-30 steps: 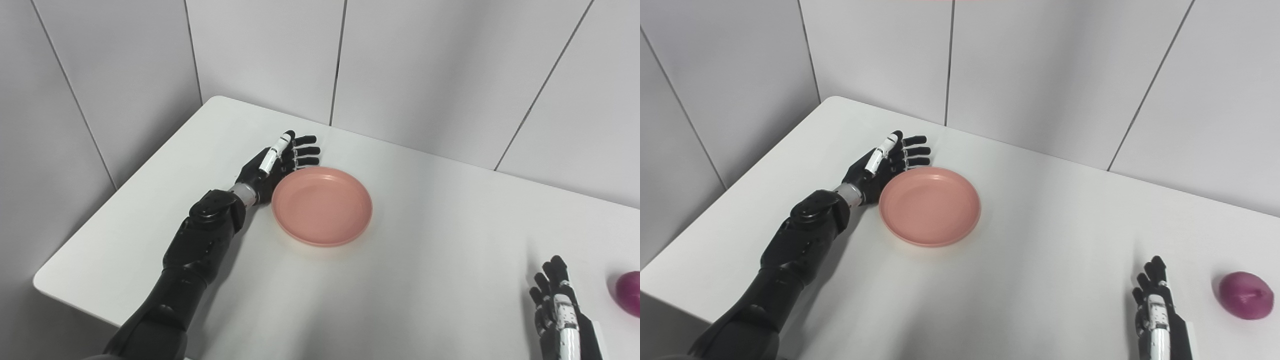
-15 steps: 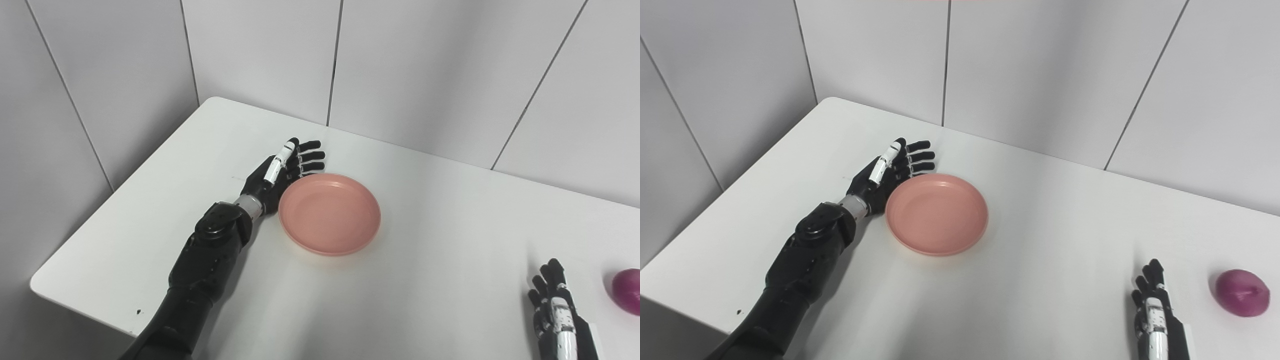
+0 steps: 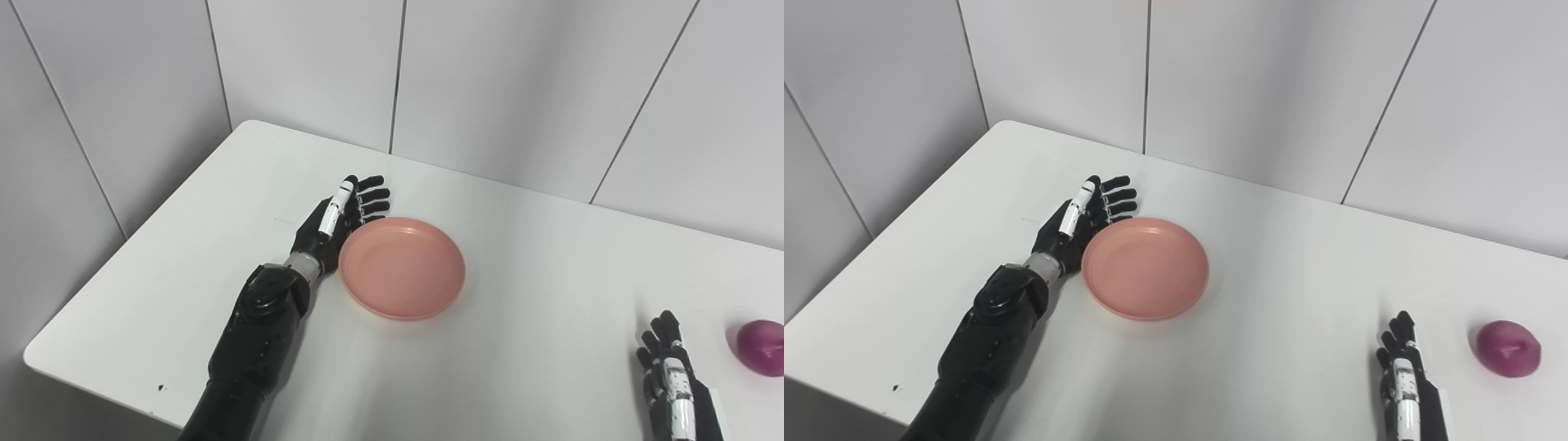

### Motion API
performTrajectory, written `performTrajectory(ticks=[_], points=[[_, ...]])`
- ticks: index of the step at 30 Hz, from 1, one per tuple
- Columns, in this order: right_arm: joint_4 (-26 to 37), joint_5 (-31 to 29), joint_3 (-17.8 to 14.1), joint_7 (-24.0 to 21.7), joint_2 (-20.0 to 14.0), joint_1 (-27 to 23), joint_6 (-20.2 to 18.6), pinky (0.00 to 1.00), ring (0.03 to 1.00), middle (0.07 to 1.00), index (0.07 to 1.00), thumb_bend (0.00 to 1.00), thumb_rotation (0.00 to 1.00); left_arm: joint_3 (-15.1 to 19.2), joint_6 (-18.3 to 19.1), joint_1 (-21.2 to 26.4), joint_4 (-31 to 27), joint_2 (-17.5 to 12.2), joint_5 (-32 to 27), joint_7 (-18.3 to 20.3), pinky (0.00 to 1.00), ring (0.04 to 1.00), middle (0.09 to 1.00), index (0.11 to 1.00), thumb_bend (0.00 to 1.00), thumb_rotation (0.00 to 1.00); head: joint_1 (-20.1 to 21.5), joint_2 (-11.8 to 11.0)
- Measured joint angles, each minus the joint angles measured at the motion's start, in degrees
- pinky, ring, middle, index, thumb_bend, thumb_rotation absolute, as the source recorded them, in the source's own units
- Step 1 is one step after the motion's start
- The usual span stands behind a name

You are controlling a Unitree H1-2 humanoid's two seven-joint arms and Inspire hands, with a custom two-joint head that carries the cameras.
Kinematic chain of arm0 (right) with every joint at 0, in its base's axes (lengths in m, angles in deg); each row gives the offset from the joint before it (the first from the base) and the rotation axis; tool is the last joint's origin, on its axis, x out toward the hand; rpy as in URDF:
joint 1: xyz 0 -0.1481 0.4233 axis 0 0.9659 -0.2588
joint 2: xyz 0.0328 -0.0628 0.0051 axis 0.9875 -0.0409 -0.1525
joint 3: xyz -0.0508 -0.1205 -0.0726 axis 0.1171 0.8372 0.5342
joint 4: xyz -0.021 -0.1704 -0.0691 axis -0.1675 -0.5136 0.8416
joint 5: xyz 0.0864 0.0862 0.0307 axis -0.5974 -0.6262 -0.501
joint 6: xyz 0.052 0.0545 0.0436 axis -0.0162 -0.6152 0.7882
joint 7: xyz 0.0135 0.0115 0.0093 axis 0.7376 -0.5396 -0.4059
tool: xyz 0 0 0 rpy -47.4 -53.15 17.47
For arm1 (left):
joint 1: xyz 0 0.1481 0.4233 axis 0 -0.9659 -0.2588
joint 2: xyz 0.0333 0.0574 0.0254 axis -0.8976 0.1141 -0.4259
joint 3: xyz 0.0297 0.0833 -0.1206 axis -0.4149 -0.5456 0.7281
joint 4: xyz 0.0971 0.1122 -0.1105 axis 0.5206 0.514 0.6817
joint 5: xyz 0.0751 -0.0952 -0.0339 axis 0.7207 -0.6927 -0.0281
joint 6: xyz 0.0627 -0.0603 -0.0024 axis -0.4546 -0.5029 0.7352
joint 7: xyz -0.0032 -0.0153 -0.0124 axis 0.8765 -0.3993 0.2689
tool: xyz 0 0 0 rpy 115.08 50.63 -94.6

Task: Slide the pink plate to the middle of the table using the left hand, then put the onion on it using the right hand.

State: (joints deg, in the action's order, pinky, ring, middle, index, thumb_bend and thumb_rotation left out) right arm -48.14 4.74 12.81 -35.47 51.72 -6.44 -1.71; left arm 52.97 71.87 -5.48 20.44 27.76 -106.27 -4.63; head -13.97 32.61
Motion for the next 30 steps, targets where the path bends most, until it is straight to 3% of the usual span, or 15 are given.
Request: performTrajectory(ticks=[26, 30], points=[[-1.0, 0.3, 0.2, 0.3, 0.3, -0.1, 1.5, 1.0, 1.0, 1.0, 1.0, 0.08, 1.0, -1.3, 0.3, -2.4, -4.4, 4.9, 2.6, -4.0, 0.74, 0.774, 0.776, 0.751, 0.34, 1.0, 3.2, 1.0], [-1.0, 0.3, 0.3, 0.3, 0.4, -0.1, 1.5, 1.0, 1.0, 1.0, 1.0, 0.12, 1.0, -1.6, 0.3, -3.0, -5.2, 5.4, 3.1, -4.0, 0.74, 0.775, 0.779, 0.753, 0.35, 1.0, 4.0, 1.2]])
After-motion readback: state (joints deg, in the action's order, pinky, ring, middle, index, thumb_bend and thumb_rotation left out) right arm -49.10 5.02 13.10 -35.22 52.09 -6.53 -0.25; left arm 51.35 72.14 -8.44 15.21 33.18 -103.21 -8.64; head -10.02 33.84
